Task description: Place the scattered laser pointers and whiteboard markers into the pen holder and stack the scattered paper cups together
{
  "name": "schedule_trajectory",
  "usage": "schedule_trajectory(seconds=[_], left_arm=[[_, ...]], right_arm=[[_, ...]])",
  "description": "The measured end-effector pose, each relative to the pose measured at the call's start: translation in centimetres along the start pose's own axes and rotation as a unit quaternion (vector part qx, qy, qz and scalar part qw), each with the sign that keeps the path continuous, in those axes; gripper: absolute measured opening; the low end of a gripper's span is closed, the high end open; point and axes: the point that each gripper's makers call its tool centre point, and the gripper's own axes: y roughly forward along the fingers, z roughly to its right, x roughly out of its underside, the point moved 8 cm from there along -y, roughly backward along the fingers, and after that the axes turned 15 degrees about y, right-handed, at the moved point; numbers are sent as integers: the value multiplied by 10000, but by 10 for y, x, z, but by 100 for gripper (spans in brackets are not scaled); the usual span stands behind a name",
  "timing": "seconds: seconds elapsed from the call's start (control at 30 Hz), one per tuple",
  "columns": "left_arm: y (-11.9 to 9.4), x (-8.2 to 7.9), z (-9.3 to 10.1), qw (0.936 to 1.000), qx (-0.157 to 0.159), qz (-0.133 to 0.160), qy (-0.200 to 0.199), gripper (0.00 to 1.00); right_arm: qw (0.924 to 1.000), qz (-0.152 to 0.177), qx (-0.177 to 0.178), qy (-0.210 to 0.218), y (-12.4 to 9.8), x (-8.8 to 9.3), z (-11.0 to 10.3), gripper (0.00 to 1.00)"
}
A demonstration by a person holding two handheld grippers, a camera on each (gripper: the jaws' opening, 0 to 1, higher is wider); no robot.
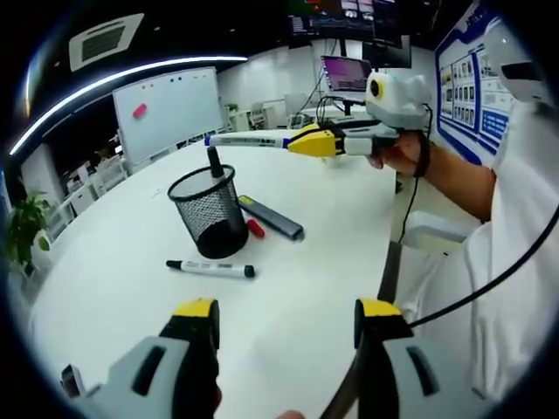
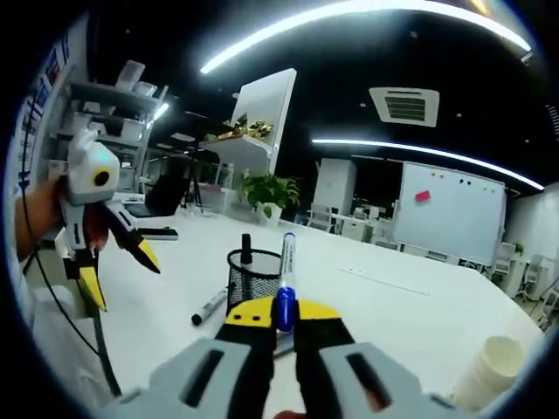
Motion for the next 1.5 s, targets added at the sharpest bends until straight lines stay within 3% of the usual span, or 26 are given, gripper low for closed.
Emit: schedule_trajectory(seconds=[1.5], left_arm=[[-1, 2, 0, 10000, -3, 17, -33, 64]], right_arm=[[9998, -8, -167, -144, 14, -11, -11, 8]])
